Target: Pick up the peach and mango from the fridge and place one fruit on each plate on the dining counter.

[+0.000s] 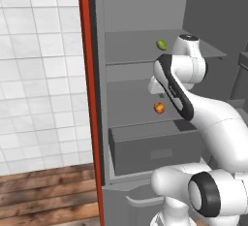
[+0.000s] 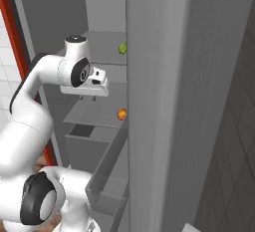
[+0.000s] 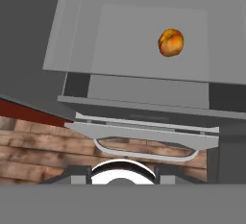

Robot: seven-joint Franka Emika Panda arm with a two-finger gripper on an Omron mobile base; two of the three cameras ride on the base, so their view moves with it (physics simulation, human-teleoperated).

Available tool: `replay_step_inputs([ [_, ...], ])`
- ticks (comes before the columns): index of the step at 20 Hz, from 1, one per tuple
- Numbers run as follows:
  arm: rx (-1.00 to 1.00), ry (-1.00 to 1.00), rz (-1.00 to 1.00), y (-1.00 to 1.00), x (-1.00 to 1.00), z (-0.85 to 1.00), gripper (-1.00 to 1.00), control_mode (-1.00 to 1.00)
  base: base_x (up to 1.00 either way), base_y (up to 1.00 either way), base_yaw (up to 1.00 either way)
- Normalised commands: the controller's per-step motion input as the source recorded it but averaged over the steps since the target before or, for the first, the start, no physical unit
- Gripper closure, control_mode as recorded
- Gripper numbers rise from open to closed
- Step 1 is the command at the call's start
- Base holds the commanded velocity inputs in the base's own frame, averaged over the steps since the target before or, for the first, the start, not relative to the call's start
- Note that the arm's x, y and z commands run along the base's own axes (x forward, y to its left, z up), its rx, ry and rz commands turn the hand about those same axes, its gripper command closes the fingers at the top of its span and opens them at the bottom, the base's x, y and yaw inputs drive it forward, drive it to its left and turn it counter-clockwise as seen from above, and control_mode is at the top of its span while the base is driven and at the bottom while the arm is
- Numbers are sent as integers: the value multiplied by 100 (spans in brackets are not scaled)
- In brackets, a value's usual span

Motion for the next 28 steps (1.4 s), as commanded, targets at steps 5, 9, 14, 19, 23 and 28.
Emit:
replay_step_inputs([
  [5, 0, 2, 4, 1, -2, -4, -100, -100, 0, 0, 0],
  [9, -1, 4, 13, 0, -7, -22, -100, -100, 0, 0, 0],
  [14, 0, -9, -1, -14, -48, -28, -100, -100, 0, 0, 0],
  [19, 0, -14, -26, -8, -8, -67, -100, -100, 0, 0, 0],
  [23, -1, -4, -31, 0, 39, -31, -100, -100, 0, 0, 0],
  [28, 0, 7, -7, -36, 83, -14, -100, -100, 0, 0, 0],
])
